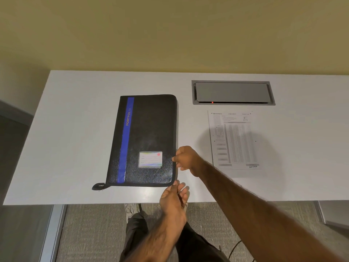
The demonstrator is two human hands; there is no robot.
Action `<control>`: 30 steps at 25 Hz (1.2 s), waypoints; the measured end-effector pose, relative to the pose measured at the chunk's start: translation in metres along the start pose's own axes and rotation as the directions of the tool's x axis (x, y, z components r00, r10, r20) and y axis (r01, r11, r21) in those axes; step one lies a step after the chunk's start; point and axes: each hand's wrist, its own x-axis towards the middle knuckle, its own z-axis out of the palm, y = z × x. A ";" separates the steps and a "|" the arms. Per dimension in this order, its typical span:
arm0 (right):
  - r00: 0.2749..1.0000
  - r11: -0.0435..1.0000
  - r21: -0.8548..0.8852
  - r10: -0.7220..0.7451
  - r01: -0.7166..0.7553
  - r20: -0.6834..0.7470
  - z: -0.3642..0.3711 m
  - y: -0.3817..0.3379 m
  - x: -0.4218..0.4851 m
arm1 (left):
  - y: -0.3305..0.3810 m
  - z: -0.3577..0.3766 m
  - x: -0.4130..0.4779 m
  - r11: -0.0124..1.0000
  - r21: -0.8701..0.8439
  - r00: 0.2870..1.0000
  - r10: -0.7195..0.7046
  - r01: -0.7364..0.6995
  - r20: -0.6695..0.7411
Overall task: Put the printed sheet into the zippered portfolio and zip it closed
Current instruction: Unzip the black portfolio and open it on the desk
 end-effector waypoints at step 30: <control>0.931 0.910 -0.271 -0.350 0.312 -0.103 0.018 0.070 -0.004 | 0.041 -0.010 0.000 0.981 0.175 0.987 -0.108 0.086 0.118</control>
